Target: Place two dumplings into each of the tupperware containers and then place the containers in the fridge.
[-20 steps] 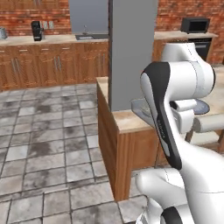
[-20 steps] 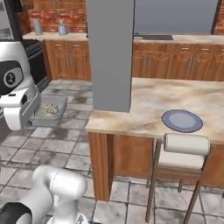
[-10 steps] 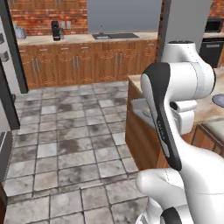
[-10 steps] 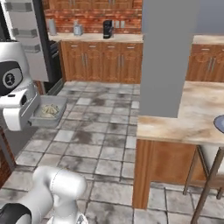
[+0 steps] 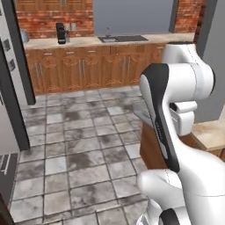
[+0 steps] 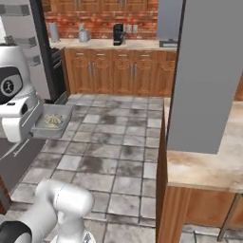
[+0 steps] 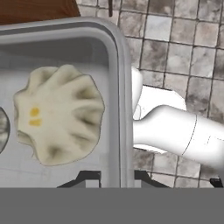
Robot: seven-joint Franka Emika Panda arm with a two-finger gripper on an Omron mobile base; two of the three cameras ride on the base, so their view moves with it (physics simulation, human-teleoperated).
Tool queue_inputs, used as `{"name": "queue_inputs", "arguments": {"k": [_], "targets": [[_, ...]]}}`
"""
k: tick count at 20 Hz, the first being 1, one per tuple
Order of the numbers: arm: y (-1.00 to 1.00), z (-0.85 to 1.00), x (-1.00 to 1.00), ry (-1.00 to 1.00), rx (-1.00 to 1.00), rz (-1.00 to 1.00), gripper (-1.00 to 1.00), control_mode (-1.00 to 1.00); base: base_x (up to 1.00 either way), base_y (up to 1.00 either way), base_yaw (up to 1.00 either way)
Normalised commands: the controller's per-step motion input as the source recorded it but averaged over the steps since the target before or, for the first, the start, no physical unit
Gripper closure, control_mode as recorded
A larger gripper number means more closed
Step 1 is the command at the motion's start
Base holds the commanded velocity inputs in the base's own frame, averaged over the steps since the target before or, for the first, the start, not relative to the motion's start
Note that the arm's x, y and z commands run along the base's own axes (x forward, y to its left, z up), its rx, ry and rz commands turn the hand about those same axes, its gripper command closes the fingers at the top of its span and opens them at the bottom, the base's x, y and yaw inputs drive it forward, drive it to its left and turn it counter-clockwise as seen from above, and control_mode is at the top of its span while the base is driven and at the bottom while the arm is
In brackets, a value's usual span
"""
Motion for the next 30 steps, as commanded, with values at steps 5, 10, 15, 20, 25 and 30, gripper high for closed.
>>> {"name": "queue_inputs", "arguments": {"k": [5,10,15,20,25,30], "targets": [[0.00,0.00,0.00,0.00,0.00,0.00,1.00,1.00,0.99,0.02,0.00],[0.00,0.00,0.00,0.00,0.00,0.00,1.00,1.00,1.00,0.27,0.00],[0.00,0.00,0.00,0.00,0.00,0.00,1.00,1.00,1.00,0.40,0.00],[0.00,0.00,0.00,0.00,0.00,0.00,1.00,1.00,1.00,0.25,0.21],[0.00,0.00,0.00,0.00,0.00,0.00,1.00,1.00,0.77,-0.04,0.73],[0.00,0.00,0.00,0.00,0.00,0.00,1.00,1.00,0.89,-0.18,0.73]]}}
